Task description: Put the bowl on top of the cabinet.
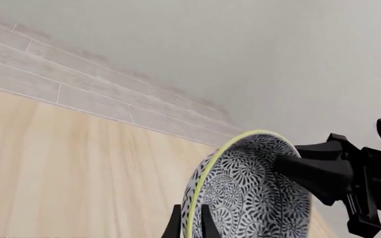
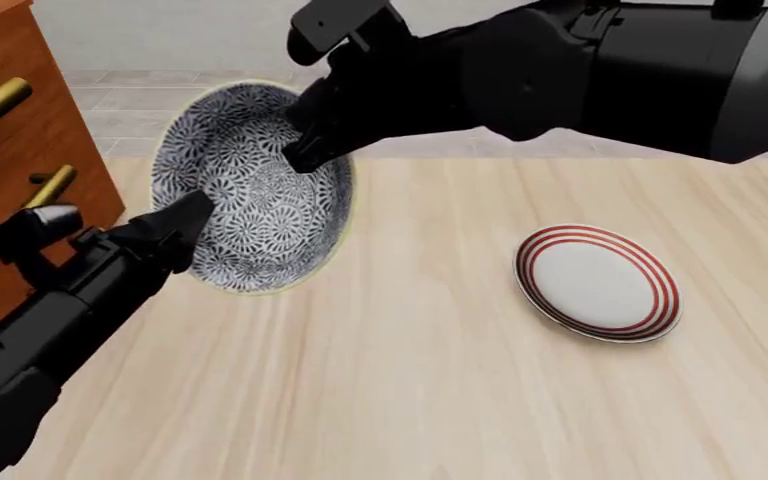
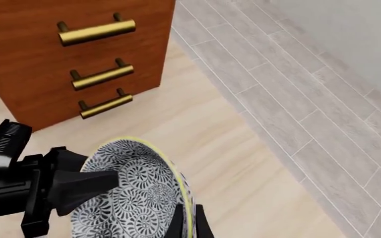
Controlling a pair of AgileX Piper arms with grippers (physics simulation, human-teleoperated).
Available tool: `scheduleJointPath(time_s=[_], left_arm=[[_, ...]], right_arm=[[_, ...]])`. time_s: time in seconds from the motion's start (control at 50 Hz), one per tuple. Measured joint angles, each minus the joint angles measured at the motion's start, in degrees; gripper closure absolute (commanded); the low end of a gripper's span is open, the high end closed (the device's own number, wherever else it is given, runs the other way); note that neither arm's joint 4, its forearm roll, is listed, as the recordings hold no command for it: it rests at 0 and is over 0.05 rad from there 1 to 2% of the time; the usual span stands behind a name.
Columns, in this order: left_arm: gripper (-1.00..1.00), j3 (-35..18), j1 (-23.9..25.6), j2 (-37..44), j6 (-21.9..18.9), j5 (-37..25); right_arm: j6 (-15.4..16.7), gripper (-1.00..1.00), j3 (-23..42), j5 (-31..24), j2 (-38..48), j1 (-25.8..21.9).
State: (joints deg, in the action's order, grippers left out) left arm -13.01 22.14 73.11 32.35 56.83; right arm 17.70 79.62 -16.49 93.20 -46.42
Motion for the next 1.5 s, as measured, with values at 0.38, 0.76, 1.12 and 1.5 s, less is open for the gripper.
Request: scheduleJointPath(time_s=[0.38,0.76,1.12,1.5], left_arm=[[1.0,0.35,-0.25,-0.06,0.1,0.03],[1.0,0.36,-0.41,0.38,0.05,0.02],[1.0,0.03,-0.63,0.32,-0.02,-0.42],[1.0,-0.59,-1.36,-3.14,-2.33,-3.93]], right_arm=[[-0.09,-1.0,-0.01,0.0,-0.24,0.11],[-0.84,-1.0,-0.6,-0.16,-0.48,-0.28],[-2.01,-1.0,-1.01,-0.8,-1.88,-1.95],[-2.39,-1.0,-1.83,-1.49,-7.14,-2.71]])
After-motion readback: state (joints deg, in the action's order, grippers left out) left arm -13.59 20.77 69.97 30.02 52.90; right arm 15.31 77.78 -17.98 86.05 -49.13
